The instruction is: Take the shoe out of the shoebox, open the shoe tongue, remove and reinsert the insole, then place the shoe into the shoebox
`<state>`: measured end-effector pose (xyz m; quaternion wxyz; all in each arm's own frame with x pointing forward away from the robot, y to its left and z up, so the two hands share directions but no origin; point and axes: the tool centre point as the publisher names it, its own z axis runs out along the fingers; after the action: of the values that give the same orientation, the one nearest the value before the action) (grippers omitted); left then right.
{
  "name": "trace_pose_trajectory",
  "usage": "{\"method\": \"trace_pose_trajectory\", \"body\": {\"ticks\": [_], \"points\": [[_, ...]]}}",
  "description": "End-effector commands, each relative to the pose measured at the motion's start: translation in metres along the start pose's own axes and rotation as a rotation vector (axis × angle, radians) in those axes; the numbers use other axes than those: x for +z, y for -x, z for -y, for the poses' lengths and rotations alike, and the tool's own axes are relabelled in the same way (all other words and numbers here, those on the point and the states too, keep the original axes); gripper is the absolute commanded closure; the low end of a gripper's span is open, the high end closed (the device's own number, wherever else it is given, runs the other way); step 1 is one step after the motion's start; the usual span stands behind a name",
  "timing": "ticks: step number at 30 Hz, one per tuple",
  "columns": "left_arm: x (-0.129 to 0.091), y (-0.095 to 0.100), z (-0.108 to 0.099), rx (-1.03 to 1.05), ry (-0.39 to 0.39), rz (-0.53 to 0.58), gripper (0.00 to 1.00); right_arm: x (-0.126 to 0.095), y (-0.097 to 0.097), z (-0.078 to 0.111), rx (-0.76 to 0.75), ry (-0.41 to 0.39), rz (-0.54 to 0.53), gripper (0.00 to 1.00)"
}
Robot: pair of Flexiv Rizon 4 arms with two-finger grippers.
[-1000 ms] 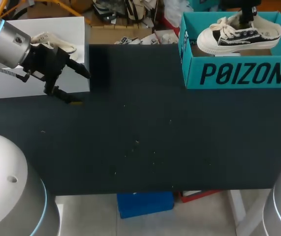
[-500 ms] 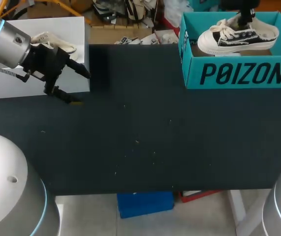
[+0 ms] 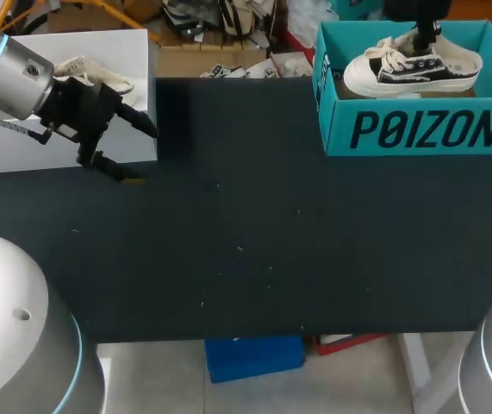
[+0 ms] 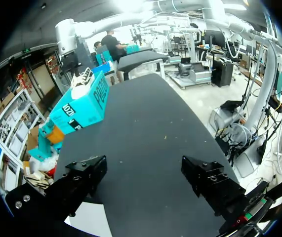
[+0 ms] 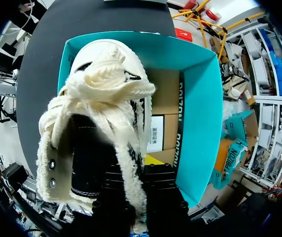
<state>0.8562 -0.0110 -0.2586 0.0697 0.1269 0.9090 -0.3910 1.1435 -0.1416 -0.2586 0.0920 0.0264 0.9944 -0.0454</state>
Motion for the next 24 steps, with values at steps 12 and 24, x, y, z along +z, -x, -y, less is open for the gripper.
{"method": "trace_pose_trajectory", "body": {"ticks": [12, 24], "points": [[0.0, 0.0, 0.001, -0.001, 0.004, -0.003, 0.0, 0.022, 0.012, 0.002, 0.021, 0.006, -0.019, 1.0], [0.0, 0.0, 0.001, -0.001, 0.004, -0.003, 0.0, 0.034, 0.015, 0.008, 0.029, -0.003, -0.031, 1.0]]}}
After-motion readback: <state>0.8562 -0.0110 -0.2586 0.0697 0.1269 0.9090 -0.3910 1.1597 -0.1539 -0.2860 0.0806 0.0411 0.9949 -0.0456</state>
